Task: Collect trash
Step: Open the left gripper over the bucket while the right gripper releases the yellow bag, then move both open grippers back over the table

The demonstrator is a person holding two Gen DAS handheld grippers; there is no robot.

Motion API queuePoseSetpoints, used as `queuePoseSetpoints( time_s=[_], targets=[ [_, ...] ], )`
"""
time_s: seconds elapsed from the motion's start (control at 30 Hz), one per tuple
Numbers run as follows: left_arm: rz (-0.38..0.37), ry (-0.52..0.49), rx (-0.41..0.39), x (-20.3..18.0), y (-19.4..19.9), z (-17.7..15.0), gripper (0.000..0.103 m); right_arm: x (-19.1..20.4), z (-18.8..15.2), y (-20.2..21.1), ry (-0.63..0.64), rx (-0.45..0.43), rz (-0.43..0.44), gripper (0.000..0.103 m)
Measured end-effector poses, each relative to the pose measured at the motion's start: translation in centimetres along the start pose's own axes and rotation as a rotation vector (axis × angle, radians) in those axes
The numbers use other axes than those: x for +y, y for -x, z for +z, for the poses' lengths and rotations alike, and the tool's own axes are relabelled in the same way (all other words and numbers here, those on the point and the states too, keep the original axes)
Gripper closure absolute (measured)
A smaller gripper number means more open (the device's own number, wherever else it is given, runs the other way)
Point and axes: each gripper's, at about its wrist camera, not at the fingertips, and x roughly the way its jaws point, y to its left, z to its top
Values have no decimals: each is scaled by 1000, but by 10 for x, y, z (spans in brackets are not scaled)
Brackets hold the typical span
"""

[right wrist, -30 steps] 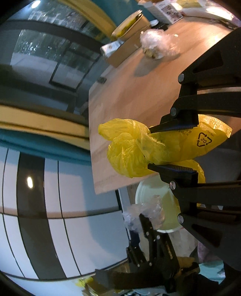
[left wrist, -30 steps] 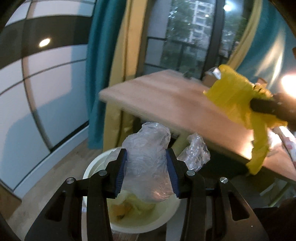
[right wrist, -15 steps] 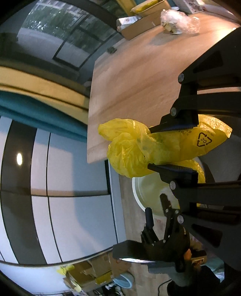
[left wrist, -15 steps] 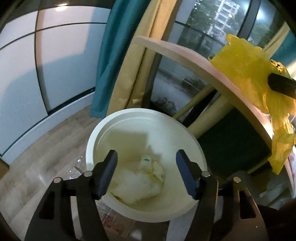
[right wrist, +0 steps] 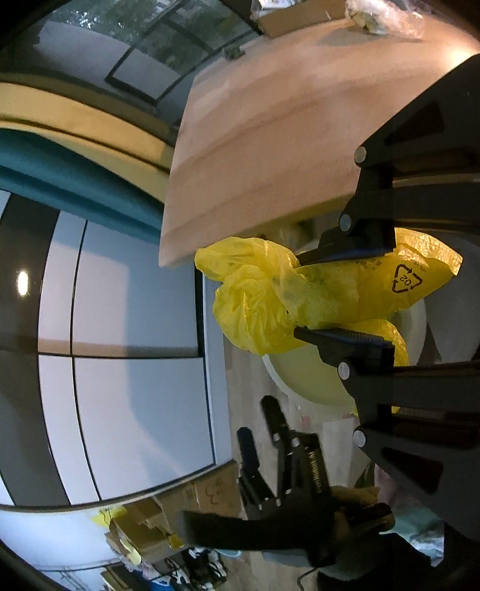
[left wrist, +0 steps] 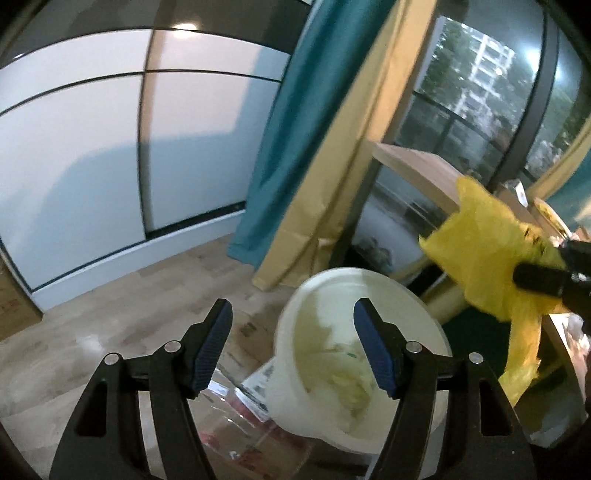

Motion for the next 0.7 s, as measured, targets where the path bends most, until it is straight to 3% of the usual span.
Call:
queuePoseSetpoints(
  time_s=[0.1, 0.17, 0.43, 0.7],
  targets=[
    [13, 13, -10, 5, 3, 2, 31, -1, 2, -6, -16, 6, 26, 44],
    [16, 14, -11, 6, 5, 2, 31, -1, 3, -8, -27, 11, 42, 40],
    [14, -7, -12, -1, 3, 5, 31, -3, 3, -5, -12, 15, 21, 39],
    [-16, -64, -35, -32, 11, 10, 31, -19, -7, 15, -46, -13, -19, 39]
  ],
)
